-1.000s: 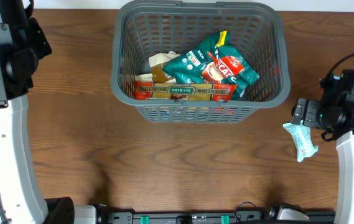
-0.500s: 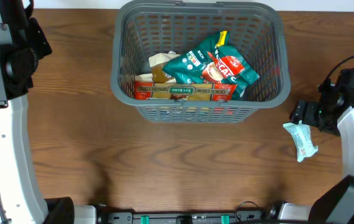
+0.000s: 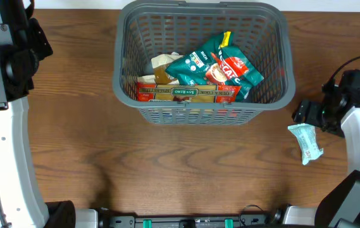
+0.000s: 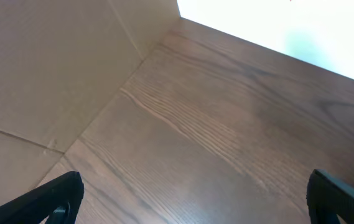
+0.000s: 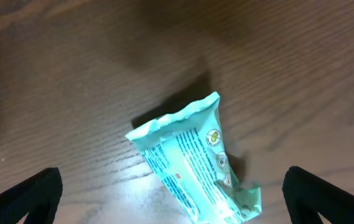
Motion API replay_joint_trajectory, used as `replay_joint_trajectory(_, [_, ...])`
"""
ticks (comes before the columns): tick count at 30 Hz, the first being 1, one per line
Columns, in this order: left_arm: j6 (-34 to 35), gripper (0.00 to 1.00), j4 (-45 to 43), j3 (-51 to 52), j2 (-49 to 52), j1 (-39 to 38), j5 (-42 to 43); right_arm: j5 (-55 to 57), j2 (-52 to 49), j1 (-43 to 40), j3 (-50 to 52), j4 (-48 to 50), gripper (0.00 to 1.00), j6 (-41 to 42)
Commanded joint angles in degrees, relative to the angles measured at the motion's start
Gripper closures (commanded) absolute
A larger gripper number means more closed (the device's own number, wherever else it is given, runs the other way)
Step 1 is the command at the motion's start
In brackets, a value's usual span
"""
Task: Pack container
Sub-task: 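Lower the right gripper onto the light-blue packet and close on it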
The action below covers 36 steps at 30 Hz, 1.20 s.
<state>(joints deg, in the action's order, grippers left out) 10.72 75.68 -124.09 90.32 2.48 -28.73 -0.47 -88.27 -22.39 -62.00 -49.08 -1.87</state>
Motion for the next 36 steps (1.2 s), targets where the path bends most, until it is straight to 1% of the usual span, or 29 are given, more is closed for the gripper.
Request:
replay_joint_trajectory(1, [0.76, 0.01, 0.17, 0.17, 0.02, 0.24, -0.7, -0.46, -0.15, -0.42, 3.48, 1.46, 0.01, 0.98])
replay_joint_trajectory(5, [0.76, 0.01, 0.15, 0.17, 0.02, 0.24, -0.68, -0.37, -0.15, -0.42, 8.0, 4.68, 0.02, 2.21])
replay_joint_trajectory(9, [0.76, 0.01, 0.17, 0.17, 0.02, 0.24, -0.68, 1.07, -0.15, -0.46, 11.8, 8.72, 0.01, 2.71])
replay_joint_trajectory(15, [0.76, 0.02, 0.15, 0.17, 0.02, 0.24, -0.68, 6.16, -0.15, -0.46, 12.68, 9.25, 0.01, 2.67])
replay_joint_trajectory(24, [0.76, 0.01, 0.15, 0.17, 0.02, 0.24, -0.68, 5.86, -0.15, -0.46, 15.28, 10.62, 0.01, 3.43])
replay_joint_trajectory(31, [0.76, 0.01, 0.17, 0.17, 0.02, 0.24, -0.68, 1.27, -0.15, -0.46, 19.61, 14.51, 0.01, 4.68])
replay_joint_trajectory(32, [0.76, 0.01, 0.17, 0.17, 0.02, 0.24, -0.68, 1.22, -0.15, -0.46, 19.87, 14.6, 0.05, 4.87])
replay_joint_trajectory(33, [0.76, 0.01, 0.15, 0.17, 0.02, 0.24, -0.68, 1.18, -0.15, -0.46, 20.04, 14.62, 0.15, 4.87])
replay_joint_trajectory(36, [0.76, 0.01, 0.15, 0.17, 0.02, 0.24, -0.68, 0.83, -0.15, -0.46, 20.11, 14.4, 0.55, 4.85])
